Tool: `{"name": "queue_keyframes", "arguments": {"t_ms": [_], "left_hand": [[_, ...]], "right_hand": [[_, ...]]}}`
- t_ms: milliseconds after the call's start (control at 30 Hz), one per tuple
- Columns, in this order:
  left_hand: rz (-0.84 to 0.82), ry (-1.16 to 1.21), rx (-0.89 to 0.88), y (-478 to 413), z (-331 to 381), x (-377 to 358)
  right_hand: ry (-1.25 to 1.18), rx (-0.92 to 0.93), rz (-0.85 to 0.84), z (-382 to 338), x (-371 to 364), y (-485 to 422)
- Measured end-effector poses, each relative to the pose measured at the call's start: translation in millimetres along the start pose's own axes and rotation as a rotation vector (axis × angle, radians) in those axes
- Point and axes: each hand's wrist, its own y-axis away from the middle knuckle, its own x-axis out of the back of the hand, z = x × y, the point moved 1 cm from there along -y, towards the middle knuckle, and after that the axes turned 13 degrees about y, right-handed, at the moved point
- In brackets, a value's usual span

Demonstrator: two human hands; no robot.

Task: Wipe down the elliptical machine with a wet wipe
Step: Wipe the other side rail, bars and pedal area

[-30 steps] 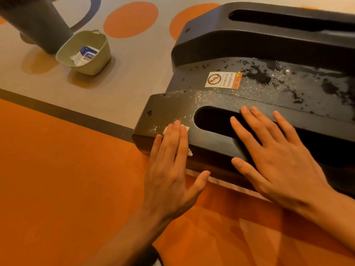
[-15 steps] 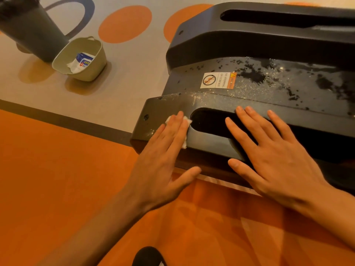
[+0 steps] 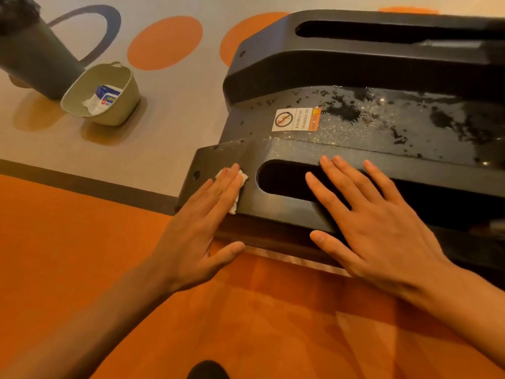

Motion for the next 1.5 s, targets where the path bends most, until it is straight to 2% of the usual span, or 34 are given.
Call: {"name": "queue_keyframes", "arguments": {"t_ms": [167, 333, 467, 733, 800, 967, 1033, 1267, 1500], "left_hand": [[-0.033, 0.024, -0.01, -12, -9, 4], [-0.172, -0.128, -0.193, -81, -2, 12], [-0.259, -0.18, -0.311, -99, -7, 24], [-0.073, 0.008, -0.094, -47, -37, 26], [-0.088, 0.002, -0.122, -63, -22, 20], [-0.17, -0.201, -0.263, -111, 10, 8], [-0.162, -0.18, -0.257, -105, 3, 12], [-0.068, 0.008, -0.034, -53, -46, 33], [-0.223, -0.179, -0.292, -112, 17, 6]], "right_hand": [[0.001, 0.0, 0.001, 1, 0, -1], [0.0, -0.003, -0.002, -1, 0, -1], [-0.007, -0.008, 0.004, 0, 0, -1], [-0.016, -0.012, 0.012, 0, 0, -1], [-0.014, -0.012, 0.008, 0, 1, -1], [-0.003, -0.011, -0.003, 0, 1, -1], [-0.008, -0.006, -0.005, 1, 1, 0], [0.006, -0.012, -0.019, 0, -1, -1], [0.018, -0.007, -0.003, -1, 1, -1]]}}
